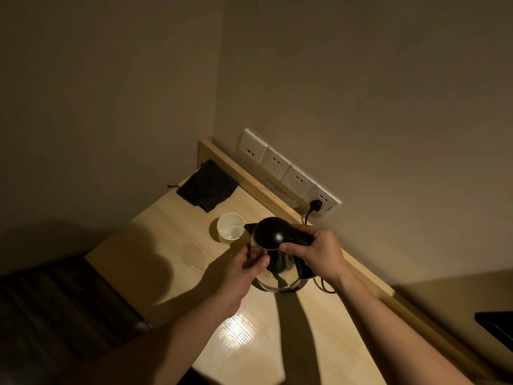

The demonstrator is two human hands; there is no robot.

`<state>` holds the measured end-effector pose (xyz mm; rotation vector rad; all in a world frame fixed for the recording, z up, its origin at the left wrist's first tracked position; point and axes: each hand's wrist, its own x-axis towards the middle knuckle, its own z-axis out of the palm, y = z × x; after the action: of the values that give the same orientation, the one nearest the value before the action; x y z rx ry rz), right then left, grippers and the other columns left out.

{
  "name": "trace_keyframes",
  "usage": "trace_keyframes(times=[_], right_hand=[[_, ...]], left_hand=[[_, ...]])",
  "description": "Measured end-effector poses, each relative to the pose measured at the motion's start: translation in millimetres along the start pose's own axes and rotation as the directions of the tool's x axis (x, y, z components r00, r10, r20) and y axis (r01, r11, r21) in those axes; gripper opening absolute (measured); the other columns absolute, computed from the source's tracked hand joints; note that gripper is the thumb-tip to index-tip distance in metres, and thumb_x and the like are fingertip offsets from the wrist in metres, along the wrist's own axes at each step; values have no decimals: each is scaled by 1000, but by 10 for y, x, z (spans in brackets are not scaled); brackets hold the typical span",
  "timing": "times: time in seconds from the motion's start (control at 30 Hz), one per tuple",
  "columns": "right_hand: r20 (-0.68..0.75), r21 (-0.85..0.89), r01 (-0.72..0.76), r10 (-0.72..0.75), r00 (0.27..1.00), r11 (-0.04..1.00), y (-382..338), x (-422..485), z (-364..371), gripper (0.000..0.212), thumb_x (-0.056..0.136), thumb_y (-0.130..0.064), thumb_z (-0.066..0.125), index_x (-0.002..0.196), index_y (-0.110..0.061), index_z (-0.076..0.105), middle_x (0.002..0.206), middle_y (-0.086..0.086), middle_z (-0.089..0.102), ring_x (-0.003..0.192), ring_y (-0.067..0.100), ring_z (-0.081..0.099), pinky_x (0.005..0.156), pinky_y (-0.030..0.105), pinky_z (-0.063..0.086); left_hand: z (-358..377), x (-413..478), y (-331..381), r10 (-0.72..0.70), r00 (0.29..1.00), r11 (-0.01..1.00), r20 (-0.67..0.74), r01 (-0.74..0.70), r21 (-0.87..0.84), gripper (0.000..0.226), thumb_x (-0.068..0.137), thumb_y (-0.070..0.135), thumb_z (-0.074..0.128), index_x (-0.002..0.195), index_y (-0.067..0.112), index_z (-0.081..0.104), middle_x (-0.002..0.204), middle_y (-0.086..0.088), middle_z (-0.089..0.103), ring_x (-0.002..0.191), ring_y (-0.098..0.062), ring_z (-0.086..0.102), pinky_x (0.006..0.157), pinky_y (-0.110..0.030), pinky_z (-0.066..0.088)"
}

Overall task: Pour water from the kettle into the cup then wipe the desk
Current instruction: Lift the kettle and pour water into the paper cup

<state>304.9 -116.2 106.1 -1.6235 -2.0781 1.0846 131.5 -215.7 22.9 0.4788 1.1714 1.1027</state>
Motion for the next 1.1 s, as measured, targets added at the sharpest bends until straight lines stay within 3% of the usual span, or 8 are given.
trace_keyframes(times=[0.1,0.17,0.33,0.43,0.53,0.73,0.87,1.1], right_hand=[[-87,160,3,11,996,987,167,-208,5,54,76,-36,91,125,-37,69,113,-16,76,105,2,71,91,27,60],[-168,223,21,17,986,975,254,-316,20,58,72,-41,90,126,-37,69,111,-19,75,103,-1,70,87,19,58],[-293,375,69,48,955,924,497,-462,12,61,69,-36,90,126,-21,74,113,-11,79,106,4,72,92,20,56],[-321,406,65,75,944,912,675,-514,-26,56,74,-23,92,127,-20,74,112,-16,79,106,3,73,90,17,56],[-339,422,62,94,936,904,835,-545,-49,56,75,-19,92,127,-20,74,111,-19,78,107,2,72,90,14,55],[-350,413,57,101,931,909,1011,-587,-42,65,69,-36,90,129,-20,74,115,-12,78,108,4,71,93,19,56],[-340,376,55,82,937,925,1125,-604,-8,66,70,-38,90,131,-20,72,116,-6,77,110,10,70,93,21,56],[-319,292,25,72,945,956,1170,-654,-45,68,72,-50,84,134,-26,69,113,-5,74,106,10,67,92,31,57]], left_hand=[[42,-31,63,52,999,990,-17,-49,133,49,93,23,78,133,46,62,126,18,73,123,3,61,84,-13,52],[82,-24,110,74,997,973,-2,-72,219,47,92,20,79,122,52,63,121,21,75,118,6,64,73,-7,51],[208,80,177,65,994,939,91,-92,332,60,91,20,81,99,76,62,112,34,73,110,16,64,83,-11,50],[307,180,135,88,986,915,140,-136,380,53,89,23,82,106,69,64,118,23,75,116,6,66,98,-26,51],[397,254,28,123,979,888,165,-183,423,47,88,25,82,114,61,66,120,16,76,119,-1,68,100,-26,53],[473,261,-90,202,957,784,209,-286,551,36,89,31,77,123,27,66,110,3,78,110,-15,72,102,-38,58],[484,271,-149,193,964,755,183,-265,600,31,84,35,76,111,27,67,101,4,77,102,-15,73,99,-49,59],[532,271,-243,221,965,778,143,-263,571,31,82,28,81,108,24,65,102,1,78,102,-16,76,96,-48,61]])
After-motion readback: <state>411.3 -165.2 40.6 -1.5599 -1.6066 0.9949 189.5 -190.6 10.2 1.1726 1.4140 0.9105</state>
